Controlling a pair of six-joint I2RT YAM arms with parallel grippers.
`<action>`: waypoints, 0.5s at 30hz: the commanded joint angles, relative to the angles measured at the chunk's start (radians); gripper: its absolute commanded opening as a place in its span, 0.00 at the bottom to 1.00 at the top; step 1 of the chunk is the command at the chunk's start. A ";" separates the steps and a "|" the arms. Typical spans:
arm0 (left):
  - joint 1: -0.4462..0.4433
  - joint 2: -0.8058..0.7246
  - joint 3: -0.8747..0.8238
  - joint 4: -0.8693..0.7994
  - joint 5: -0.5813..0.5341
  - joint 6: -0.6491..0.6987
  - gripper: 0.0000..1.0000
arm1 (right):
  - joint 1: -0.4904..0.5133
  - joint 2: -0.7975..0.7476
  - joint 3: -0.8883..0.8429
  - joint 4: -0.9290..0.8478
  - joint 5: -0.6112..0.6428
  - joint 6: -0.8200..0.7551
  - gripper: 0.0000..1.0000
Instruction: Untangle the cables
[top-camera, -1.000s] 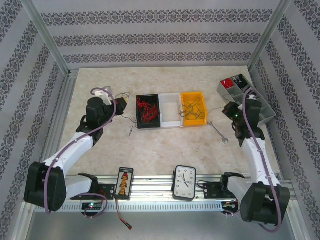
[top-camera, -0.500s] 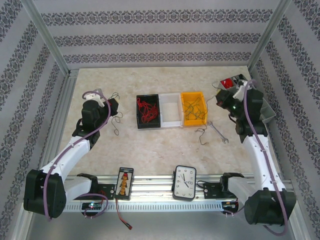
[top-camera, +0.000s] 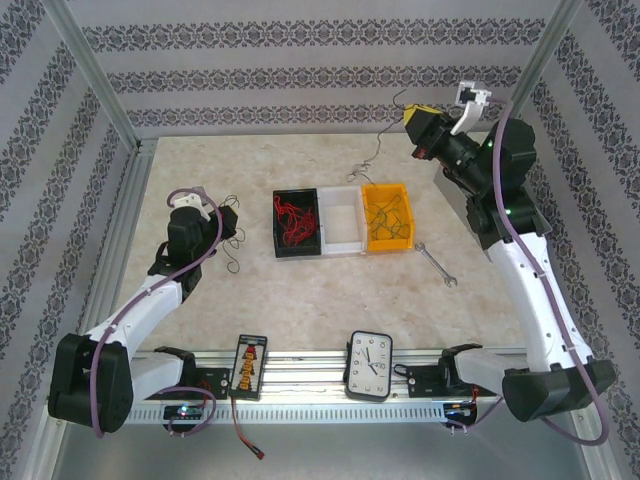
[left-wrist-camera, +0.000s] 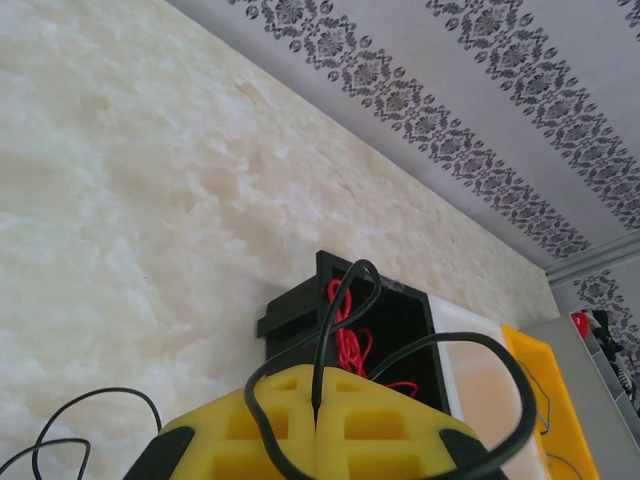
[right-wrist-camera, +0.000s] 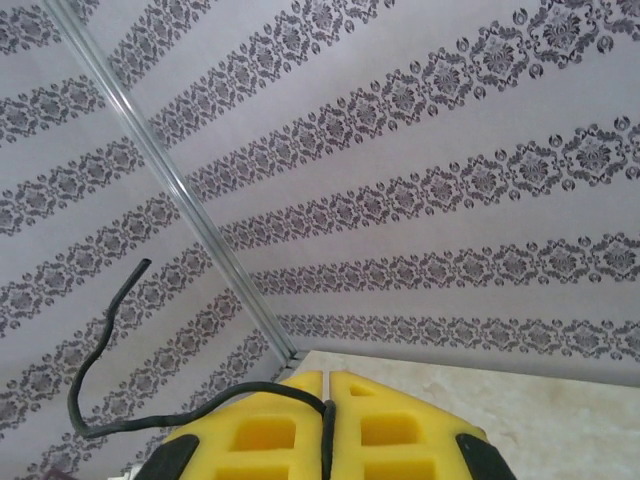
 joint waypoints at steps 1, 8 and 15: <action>0.001 0.002 -0.019 0.060 -0.001 -0.031 0.00 | 0.028 0.105 0.081 0.015 -0.003 -0.035 0.00; -0.002 -0.024 -0.032 0.044 -0.005 -0.023 0.00 | 0.123 0.317 0.060 0.027 0.000 -0.056 0.00; -0.001 -0.039 -0.023 0.032 0.003 -0.013 0.00 | 0.196 0.353 -0.070 -0.021 0.112 -0.142 0.00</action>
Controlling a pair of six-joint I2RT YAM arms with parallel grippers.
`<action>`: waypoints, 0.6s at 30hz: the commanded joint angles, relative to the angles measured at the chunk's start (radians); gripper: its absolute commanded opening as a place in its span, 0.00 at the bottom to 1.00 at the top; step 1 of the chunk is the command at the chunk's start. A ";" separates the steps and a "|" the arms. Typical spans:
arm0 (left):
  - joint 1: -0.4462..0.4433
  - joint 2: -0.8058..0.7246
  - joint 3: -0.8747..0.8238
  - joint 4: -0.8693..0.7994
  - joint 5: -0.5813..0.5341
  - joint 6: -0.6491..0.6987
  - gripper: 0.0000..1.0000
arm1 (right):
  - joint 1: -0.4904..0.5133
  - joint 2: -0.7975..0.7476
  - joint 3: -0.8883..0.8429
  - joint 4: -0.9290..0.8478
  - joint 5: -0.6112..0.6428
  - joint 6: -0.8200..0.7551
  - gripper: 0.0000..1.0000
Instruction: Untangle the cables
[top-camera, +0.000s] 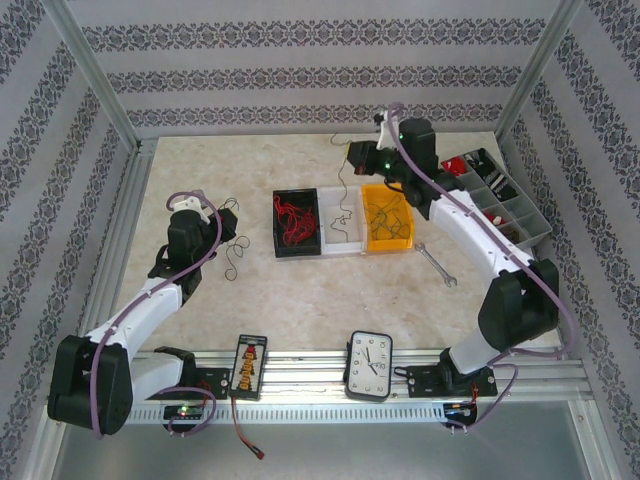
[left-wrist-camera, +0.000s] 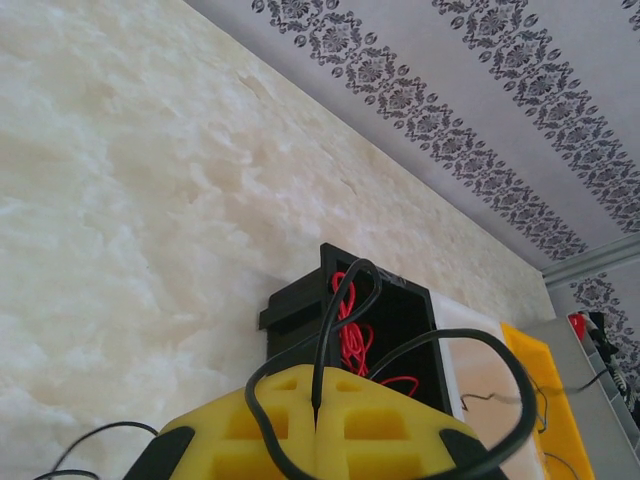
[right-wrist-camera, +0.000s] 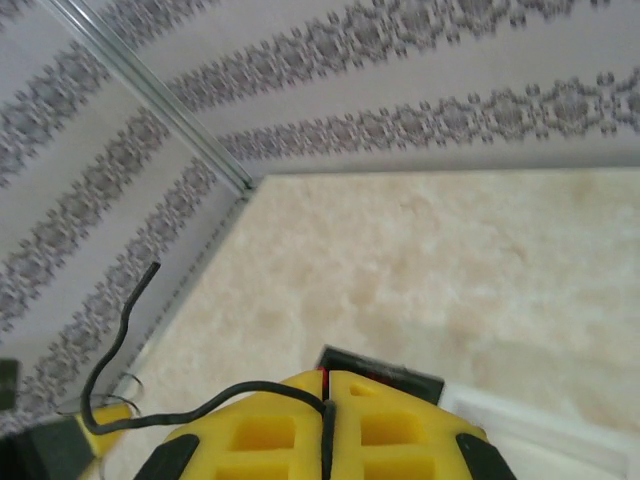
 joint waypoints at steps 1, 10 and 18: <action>-0.003 -0.028 0.004 0.017 0.006 0.009 0.00 | 0.030 -0.014 -0.042 -0.014 0.087 -0.077 0.00; -0.003 -0.075 0.110 -0.063 0.062 0.076 0.00 | 0.068 0.109 -0.090 -0.085 0.224 -0.067 0.02; -0.004 -0.122 0.191 -0.087 0.160 0.080 0.00 | 0.068 0.065 -0.083 -0.083 0.259 -0.036 0.53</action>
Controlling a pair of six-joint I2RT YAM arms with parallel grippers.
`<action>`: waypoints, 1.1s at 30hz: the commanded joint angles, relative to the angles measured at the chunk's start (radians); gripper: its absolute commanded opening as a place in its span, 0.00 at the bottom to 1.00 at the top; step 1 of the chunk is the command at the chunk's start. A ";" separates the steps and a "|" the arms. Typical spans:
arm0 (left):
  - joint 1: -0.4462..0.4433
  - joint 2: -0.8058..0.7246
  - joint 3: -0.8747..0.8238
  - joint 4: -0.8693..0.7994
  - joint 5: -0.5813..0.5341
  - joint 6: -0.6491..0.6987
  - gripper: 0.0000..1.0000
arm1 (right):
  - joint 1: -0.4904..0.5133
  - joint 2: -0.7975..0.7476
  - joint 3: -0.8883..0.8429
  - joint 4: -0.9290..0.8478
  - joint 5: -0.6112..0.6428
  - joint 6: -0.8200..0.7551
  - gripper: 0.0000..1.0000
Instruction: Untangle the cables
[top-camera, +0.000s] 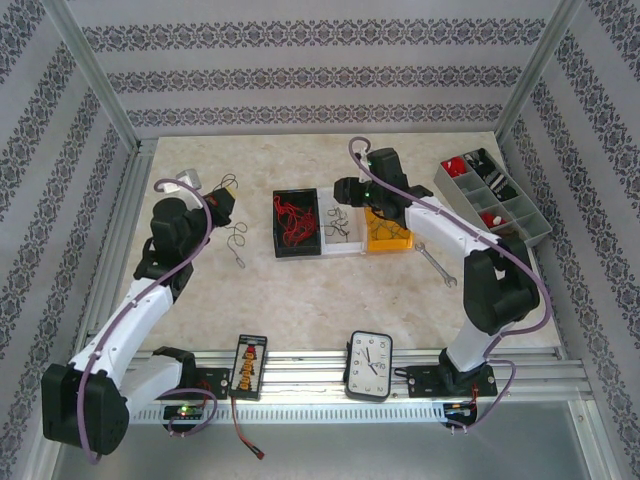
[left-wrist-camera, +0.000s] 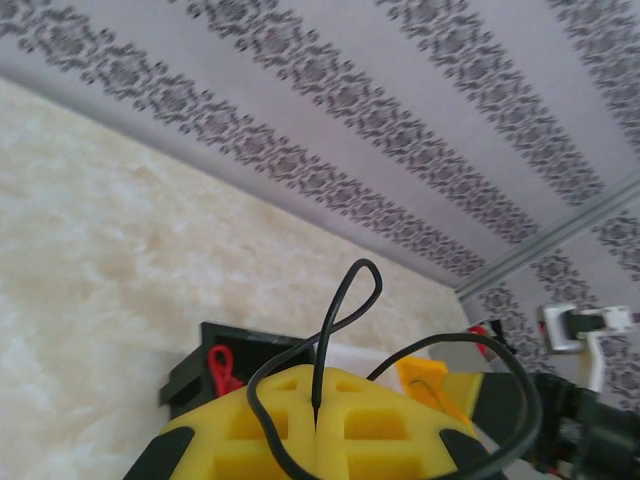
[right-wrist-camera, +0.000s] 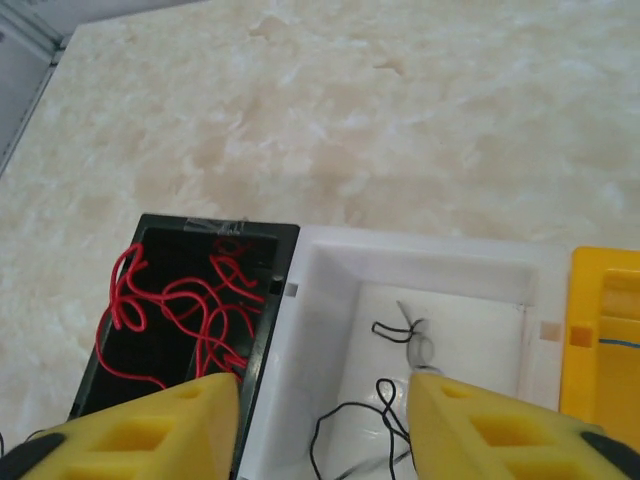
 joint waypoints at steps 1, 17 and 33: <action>-0.005 -0.011 0.048 -0.010 0.096 0.015 0.00 | 0.003 -0.077 -0.004 0.015 0.047 0.004 0.54; -0.141 0.305 0.476 0.187 0.300 -0.005 0.00 | -0.074 -0.337 -0.228 0.034 0.103 0.045 0.54; -0.323 0.819 0.650 0.300 0.172 0.043 0.00 | -0.193 -0.473 -0.344 0.024 0.080 0.073 0.53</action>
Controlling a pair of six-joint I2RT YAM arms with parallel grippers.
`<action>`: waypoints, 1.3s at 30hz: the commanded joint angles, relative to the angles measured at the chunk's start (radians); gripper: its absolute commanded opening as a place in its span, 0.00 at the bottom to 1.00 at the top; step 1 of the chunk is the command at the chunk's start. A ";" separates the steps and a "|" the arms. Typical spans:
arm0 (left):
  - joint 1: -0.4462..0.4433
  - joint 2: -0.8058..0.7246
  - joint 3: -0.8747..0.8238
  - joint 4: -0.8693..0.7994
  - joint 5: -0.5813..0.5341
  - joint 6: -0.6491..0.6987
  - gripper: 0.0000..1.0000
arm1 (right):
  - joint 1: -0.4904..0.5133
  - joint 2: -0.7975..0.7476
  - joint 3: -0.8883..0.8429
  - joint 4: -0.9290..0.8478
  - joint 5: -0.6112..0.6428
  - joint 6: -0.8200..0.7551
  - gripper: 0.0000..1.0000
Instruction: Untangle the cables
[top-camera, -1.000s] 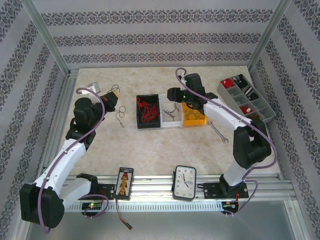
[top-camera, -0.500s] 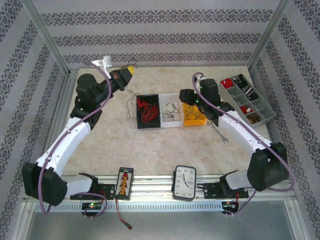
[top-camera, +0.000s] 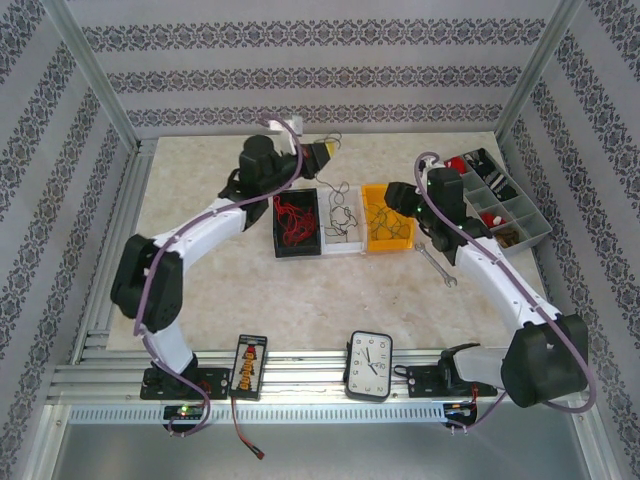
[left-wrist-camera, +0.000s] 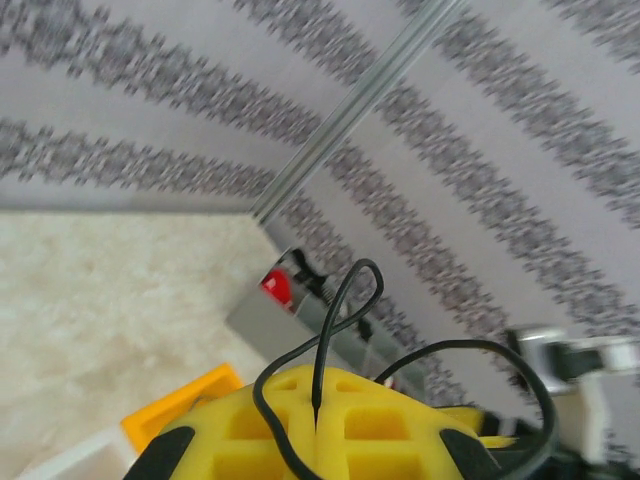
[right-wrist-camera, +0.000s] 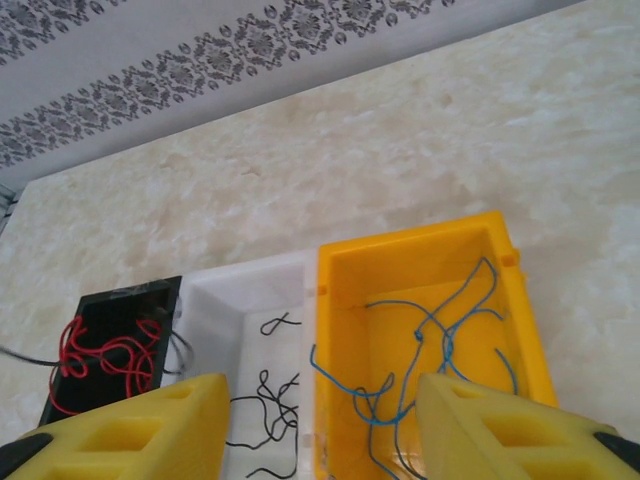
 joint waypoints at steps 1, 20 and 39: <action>-0.031 0.060 0.020 0.050 -0.046 0.026 0.00 | -0.013 -0.038 -0.030 -0.001 -0.011 0.014 0.53; -0.082 -0.061 -0.071 -0.196 -0.388 0.131 0.99 | -0.045 -0.083 -0.074 -0.001 -0.013 0.031 0.52; -0.054 0.014 0.001 -0.384 -0.406 0.237 0.82 | -0.062 -0.046 -0.108 0.003 -0.032 0.048 0.51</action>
